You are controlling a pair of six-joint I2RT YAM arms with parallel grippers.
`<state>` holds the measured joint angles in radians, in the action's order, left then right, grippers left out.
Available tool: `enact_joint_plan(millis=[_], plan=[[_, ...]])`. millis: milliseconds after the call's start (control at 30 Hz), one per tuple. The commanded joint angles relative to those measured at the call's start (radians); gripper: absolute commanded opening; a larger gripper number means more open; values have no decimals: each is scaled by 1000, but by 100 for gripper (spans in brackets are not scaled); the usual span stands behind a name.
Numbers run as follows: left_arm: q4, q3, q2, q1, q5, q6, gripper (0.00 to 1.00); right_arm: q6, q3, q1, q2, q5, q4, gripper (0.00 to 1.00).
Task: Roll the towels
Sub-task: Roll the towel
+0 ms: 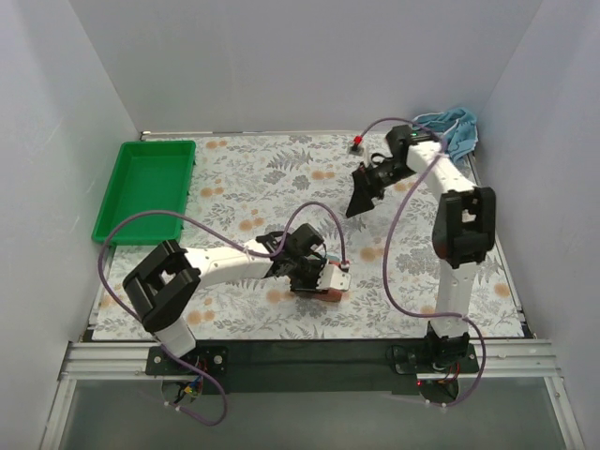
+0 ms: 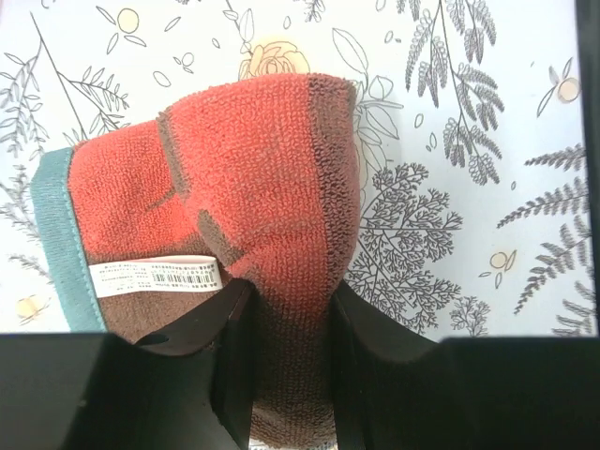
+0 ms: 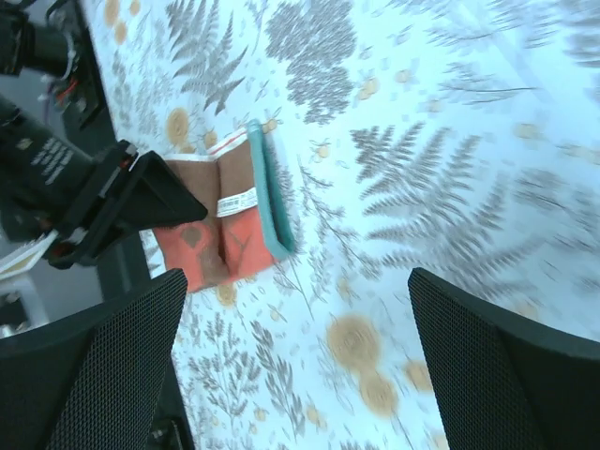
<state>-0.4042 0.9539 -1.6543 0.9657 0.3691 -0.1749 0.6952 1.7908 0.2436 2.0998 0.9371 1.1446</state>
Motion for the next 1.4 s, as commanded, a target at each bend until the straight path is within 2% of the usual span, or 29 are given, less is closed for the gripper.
enact_joint_plan(millis=[0,200,367,467,500,567,633,800,933,1133,1233,1267,1333,1367], plan=[[-221,68,-100,-54,226,87,17,-5,-19,-62,-199,-18,-5,91],[-395,258,-280,-202,446,129,22,63,-270,-79,-498,-119,-74,84],[-545,405,-450,-272,513,95,25,47,-415,-60,-708,-124,-144,75],[-616,456,-537,-291,541,55,27,20,-513,52,-765,-240,-219,73],[-628,480,-554,-301,551,51,28,4,-577,89,-796,-333,-255,73],[-654,505,-599,-306,556,31,28,-43,-635,227,-828,-435,-377,77],[-670,531,-622,-320,557,23,29,-63,-717,361,-840,-588,-503,82],[-705,565,-674,-358,573,-11,32,-33,-855,551,-828,-837,-725,88],[-728,588,-696,-377,602,-29,35,21,-978,678,-807,-920,-934,91],[-740,602,-722,-381,614,-43,37,33,-1013,741,-730,-883,-1017,91],[-746,611,-730,-386,629,-48,38,41,-1022,755,-681,-870,-1036,84],[-745,611,-727,-387,631,-48,38,43,-1022,754,-658,-867,-1037,75],[-742,611,-725,-392,634,-48,38,43,-1021,755,-638,-856,-1031,63],[-740,609,-723,-395,642,-44,38,43,-1018,755,-621,-847,-1025,50]])
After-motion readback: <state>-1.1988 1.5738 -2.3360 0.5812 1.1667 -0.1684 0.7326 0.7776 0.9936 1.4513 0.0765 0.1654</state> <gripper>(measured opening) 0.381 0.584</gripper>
